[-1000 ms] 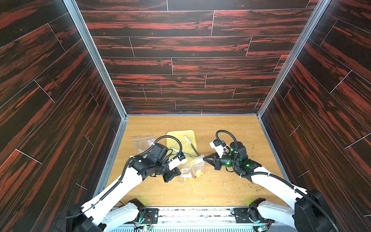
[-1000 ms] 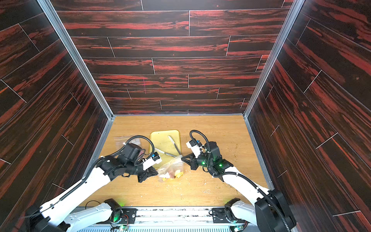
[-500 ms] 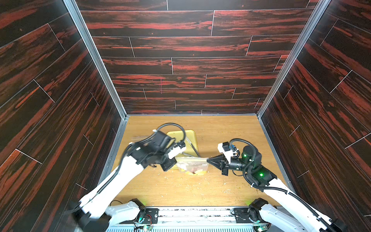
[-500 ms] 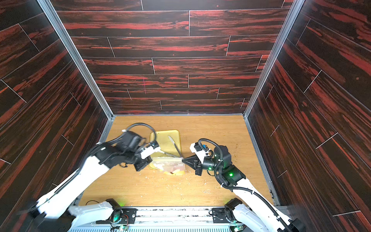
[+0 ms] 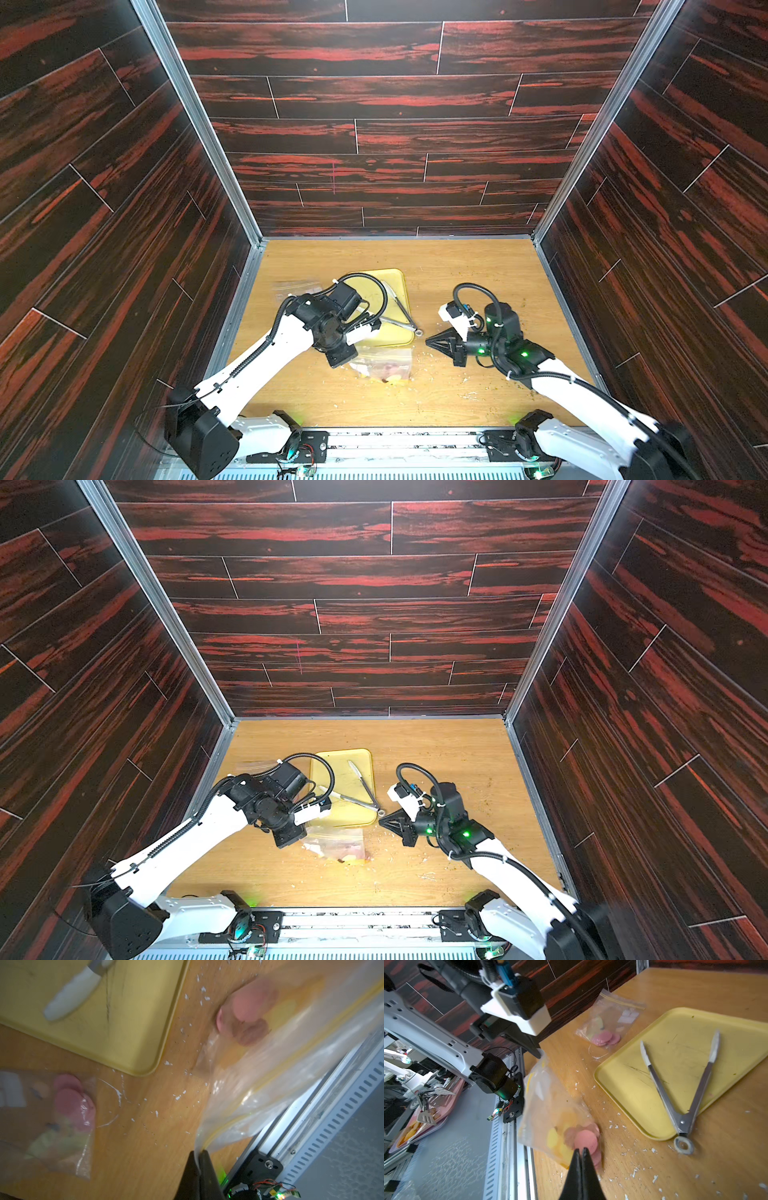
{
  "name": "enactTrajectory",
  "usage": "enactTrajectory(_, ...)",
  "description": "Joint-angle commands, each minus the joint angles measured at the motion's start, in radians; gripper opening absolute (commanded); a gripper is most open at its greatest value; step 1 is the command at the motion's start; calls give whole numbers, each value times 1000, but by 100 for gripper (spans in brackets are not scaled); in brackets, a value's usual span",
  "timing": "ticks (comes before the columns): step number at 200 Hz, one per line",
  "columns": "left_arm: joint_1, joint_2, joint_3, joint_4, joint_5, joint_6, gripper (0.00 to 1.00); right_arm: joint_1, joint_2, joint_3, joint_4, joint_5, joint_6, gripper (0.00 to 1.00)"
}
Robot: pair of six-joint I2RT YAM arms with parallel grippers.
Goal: Put the cookies into a resealable bag to prevent moisture
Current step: Close the ziploc bag at the center of the board.
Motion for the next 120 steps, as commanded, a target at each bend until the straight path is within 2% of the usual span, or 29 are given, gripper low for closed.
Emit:
enactTrajectory(1,0,-20,-1,-14,26,28,11,-2,33,-19,118,-64,24,0)
enactTrajectory(30,5,-62,-7,52,53,-3,9,-2,66,-17,168,-141,25,0)
enactTrajectory(42,9,-78,-20,70,56,-17,6,2,71,-33,211,-217,37,20)
enactTrajectory(51,13,-79,-21,72,57,-31,4,17,65,-49,233,-248,39,29)
enactTrajectory(65,24,-67,-17,59,61,-49,0,34,35,-74,231,-231,42,36)
enactTrajectory(98,47,-42,-8,36,85,-66,0,43,-87,-171,295,-198,99,52)
enactTrajectory(120,51,-52,-8,44,103,-53,0,83,-32,-149,267,-91,58,54)
